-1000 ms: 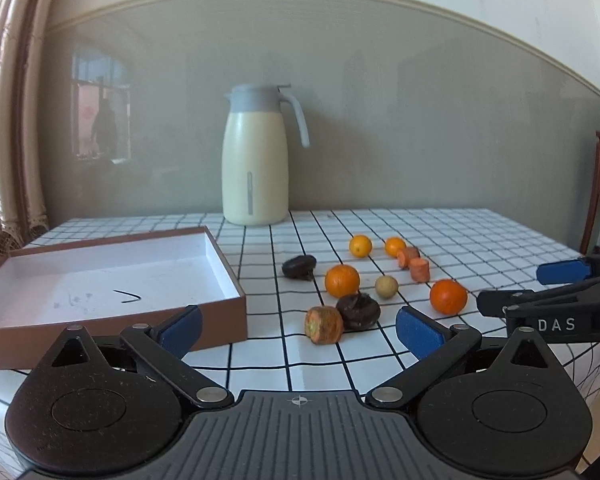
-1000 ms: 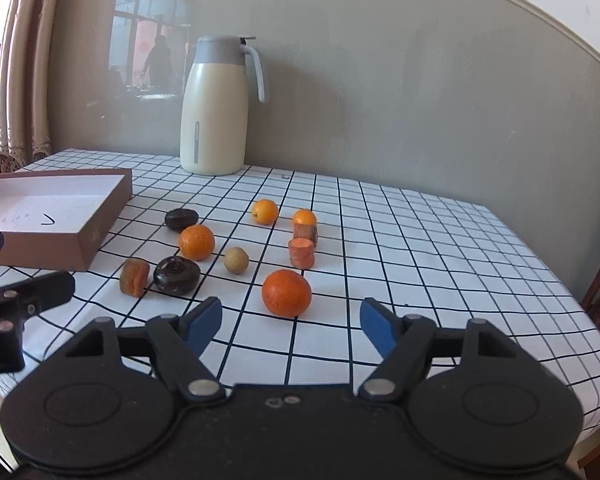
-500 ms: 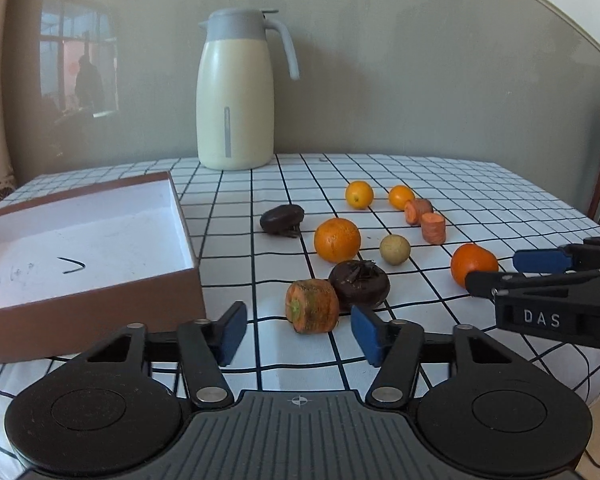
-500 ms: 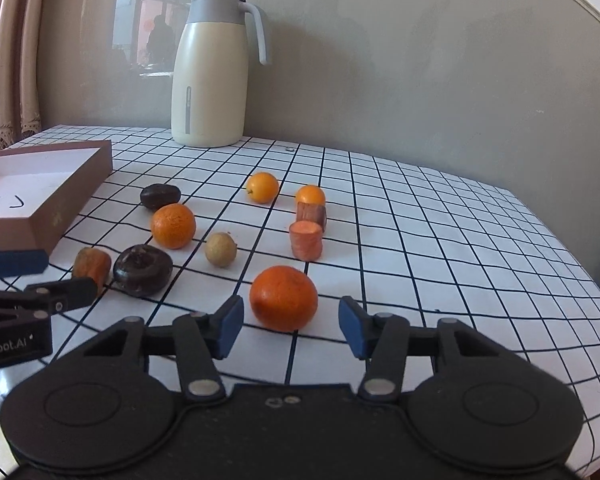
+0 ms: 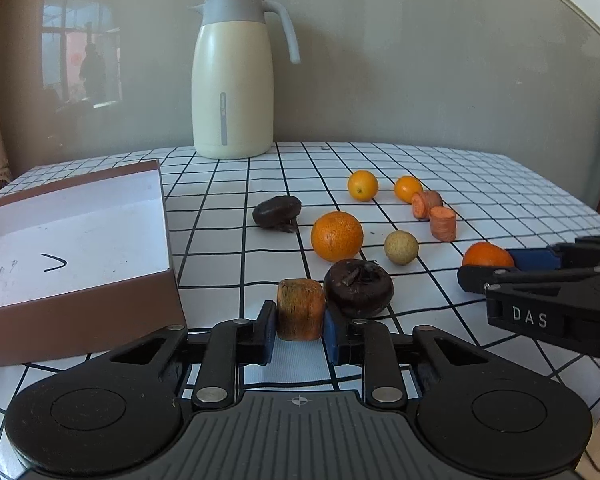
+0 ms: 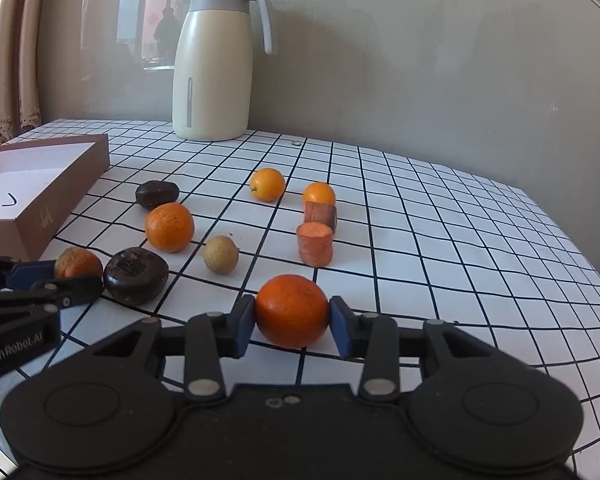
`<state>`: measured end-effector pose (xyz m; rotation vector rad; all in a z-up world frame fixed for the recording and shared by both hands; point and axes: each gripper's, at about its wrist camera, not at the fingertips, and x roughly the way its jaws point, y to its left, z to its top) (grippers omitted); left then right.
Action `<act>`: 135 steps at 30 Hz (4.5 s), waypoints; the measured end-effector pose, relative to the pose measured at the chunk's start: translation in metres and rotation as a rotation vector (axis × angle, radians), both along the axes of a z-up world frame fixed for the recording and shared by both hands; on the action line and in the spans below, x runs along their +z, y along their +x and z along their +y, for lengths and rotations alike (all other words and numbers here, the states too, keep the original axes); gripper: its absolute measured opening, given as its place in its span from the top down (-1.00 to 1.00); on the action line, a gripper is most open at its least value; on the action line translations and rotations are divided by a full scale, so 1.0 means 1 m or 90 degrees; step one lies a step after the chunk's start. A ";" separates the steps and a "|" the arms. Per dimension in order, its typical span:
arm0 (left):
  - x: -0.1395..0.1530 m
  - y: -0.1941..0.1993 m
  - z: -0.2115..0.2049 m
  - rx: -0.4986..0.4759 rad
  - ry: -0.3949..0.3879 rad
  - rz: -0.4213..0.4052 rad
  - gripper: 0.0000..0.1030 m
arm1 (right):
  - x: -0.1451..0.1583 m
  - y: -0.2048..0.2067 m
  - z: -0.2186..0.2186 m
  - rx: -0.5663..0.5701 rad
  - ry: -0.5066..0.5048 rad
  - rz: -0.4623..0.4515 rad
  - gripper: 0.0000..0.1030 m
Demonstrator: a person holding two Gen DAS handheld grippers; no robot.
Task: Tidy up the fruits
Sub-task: 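Grasp the brown fruit piece with the left tool while the right tool grasps the large orange, then carry the brown piece and orange into the white box and release both, then move both open tools back toward the remaining fruits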
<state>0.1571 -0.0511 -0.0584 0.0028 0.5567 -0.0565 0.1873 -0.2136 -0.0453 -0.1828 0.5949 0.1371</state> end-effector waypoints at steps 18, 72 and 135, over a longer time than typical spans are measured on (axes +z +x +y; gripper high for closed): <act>0.038 -0.035 0.033 0.023 -0.020 -0.077 0.56 | 0.037 -0.026 0.018 0.016 0.022 -0.076 0.40; 0.049 -0.083 0.249 0.348 0.051 -0.144 -1.00 | 0.046 0.017 0.181 0.153 0.068 -0.182 -0.89; 0.037 -0.031 -0.004 0.014 0.021 -0.121 -0.99 | 0.046 -0.036 -0.046 -0.039 0.031 -0.156 -0.88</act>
